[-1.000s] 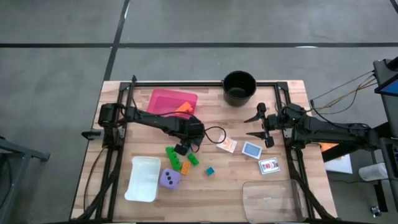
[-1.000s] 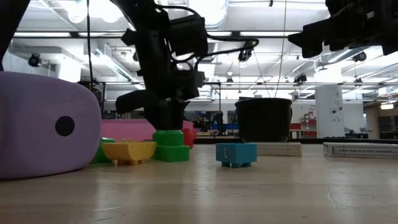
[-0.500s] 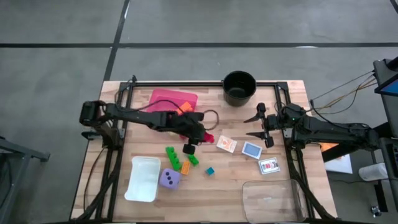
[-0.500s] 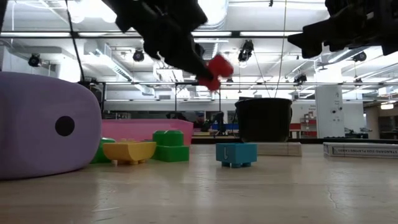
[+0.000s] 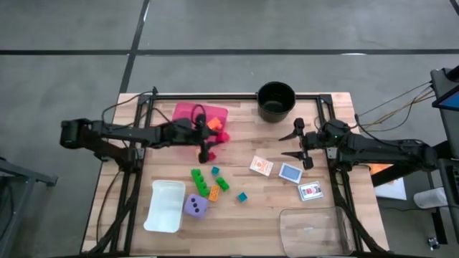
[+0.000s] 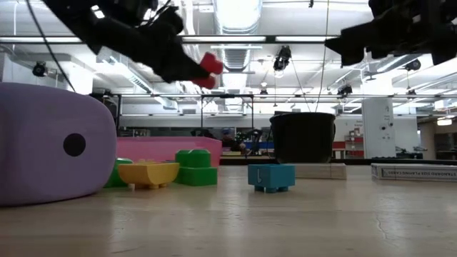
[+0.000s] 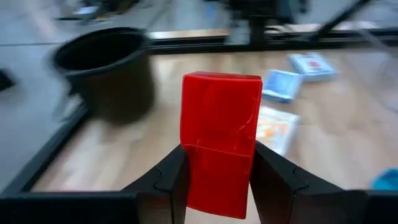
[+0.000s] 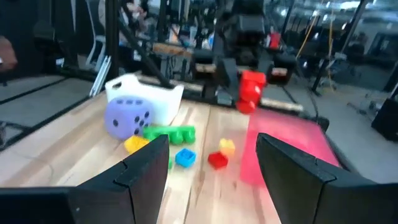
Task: Pick & Place Toys
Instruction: Put the right red game piece into the red bin, then put the bottom blue game piece into the red bin
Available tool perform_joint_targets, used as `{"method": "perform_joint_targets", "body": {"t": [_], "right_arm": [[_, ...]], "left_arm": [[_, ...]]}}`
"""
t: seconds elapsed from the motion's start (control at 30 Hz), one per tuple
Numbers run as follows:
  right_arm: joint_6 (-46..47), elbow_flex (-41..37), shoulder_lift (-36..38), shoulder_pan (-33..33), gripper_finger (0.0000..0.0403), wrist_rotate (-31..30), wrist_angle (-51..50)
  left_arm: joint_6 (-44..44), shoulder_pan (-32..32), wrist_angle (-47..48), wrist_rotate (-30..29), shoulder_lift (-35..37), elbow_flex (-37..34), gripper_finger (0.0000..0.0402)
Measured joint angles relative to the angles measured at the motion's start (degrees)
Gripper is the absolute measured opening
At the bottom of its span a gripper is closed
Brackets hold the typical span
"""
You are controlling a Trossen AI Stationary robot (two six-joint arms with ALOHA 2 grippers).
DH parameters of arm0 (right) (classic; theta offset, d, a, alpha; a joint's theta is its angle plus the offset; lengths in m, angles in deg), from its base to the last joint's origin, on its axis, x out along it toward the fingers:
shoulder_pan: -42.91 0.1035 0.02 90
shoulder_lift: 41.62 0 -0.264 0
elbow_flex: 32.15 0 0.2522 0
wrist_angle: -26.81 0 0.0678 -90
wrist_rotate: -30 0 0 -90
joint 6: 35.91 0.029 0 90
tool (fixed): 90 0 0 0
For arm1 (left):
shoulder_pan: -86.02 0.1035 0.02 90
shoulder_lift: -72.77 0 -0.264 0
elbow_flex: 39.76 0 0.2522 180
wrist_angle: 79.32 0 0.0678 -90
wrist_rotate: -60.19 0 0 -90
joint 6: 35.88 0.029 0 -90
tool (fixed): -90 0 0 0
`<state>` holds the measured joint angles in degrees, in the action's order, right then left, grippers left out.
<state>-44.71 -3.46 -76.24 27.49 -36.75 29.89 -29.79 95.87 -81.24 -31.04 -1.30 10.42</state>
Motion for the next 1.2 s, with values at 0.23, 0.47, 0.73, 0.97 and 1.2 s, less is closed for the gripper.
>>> {"method": "perform_joint_targets", "body": {"t": [0.23,0.47,0.73,0.97,1.2], "right_arm": [[0.19,0.01,-1.64,0.02,0.0243,0.36,3.47],[0.27,0.01,-2.88,0.02,0.0243,0.36,3.80],[0.27,0.01,-5.42,0.04,0.0243,0.40,4.03],[0.25,0.01,-7.55,0.04,0.0243,0.40,4.22],[0.25,0.01,-9.07,0.04,0.0243,0.40,4.24]], "left_arm": [[-2.11,6.52,0.17,-3.71,6.52,-6.86,0.0133],[-2.31,12.26,1.09,-9.15,7.22,-10.87,0.0133],[-3.67,15.37,4.38,-10.91,7.15,-11.33,0.0133],[-3.56,15.43,6.17,-11.90,7.15,-11.34,0.0153],[-4.63,15.43,6.75,-14.38,7.18,-11.32,0.0223]]}}
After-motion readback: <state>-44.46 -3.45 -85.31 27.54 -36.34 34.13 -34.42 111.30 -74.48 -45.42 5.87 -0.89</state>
